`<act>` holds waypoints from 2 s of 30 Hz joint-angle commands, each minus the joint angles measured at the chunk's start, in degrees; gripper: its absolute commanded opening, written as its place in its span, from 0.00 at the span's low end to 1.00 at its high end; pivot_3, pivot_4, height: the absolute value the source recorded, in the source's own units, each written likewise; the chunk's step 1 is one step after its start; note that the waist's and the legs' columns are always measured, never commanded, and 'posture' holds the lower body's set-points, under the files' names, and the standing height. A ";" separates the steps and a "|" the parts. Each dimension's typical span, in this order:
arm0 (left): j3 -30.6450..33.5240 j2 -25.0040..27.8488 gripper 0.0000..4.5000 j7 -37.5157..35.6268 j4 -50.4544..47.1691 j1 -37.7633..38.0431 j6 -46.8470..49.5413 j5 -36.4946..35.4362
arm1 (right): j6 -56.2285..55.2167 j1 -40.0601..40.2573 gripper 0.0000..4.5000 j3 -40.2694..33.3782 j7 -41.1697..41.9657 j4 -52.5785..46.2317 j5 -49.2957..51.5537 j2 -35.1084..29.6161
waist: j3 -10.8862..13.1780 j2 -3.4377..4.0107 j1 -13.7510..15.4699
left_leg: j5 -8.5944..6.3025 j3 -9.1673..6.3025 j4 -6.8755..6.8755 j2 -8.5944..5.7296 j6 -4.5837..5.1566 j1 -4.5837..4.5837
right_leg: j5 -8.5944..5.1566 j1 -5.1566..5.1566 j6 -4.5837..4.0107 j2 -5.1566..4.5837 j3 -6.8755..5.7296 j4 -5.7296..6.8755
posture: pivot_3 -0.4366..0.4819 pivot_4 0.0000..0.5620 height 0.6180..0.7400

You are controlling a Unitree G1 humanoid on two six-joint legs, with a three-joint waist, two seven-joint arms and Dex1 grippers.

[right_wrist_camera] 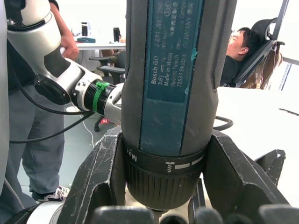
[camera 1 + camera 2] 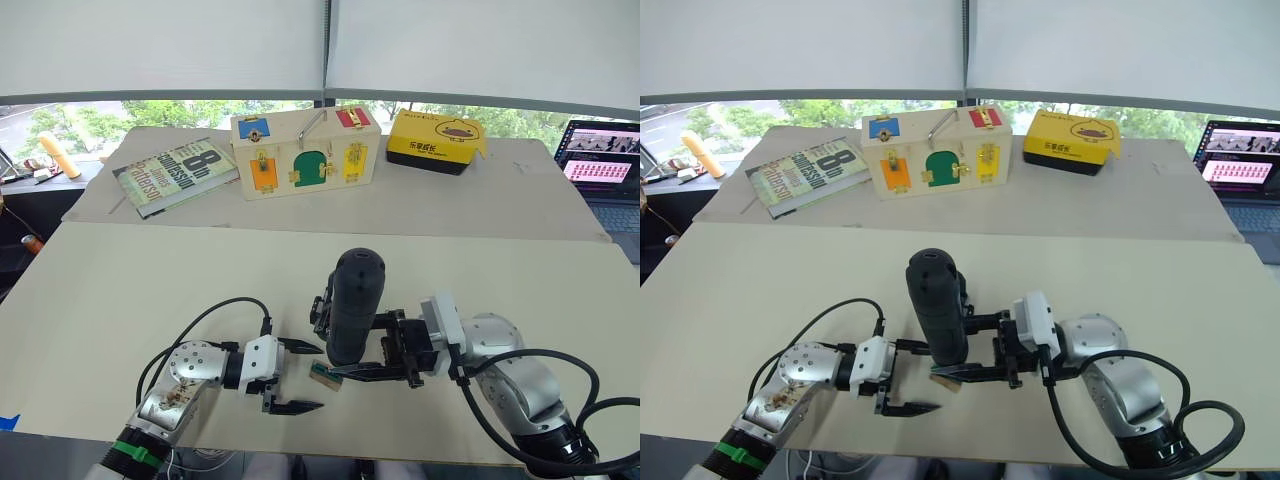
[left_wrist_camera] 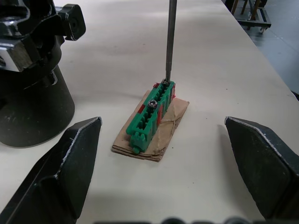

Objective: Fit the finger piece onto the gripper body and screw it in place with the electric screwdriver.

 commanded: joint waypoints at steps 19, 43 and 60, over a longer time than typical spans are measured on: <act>-2.19 -0.78 1.00 0.50 1.67 1.02 0.86 1.63 | -1.76 -0.27 0.42 0.35 -1.35 -1.84 -0.92 0.17 | -0.03 0.04 0.03 | 0.00 0.00 0.00 0.00 0.01 0.02 | 0.01 0.02 0.02 -0.05 -0.01 -0.01 | 0.48 0.27 1.00; -1.96 -0.79 1.00 0.88 1.36 1.45 1.00 1.50 | -0.82 0.10 0.42 0.56 -1.27 -2.35 0.39 0.34 | -0.03 0.05 0.03 | -0.01 0.00 0.00 0.00 0.03 0.01 | 0.01 0.02 0.02 -0.08 -0.03 -0.01 | 0.48 0.27 1.00; -1.78 -0.34 1.00 1.31 0.83 1.96 1.10 1.34 | -0.89 -0.20 0.42 -0.36 -1.34 -3.67 1.59 0.44 | -0.04 0.06 0.00 | -0.02 0.00 0.00 -0.01 0.05 0.01 | 0.02 0.02 0.03 -0.17 -0.06 -0.01 | 0.48 0.27 1.00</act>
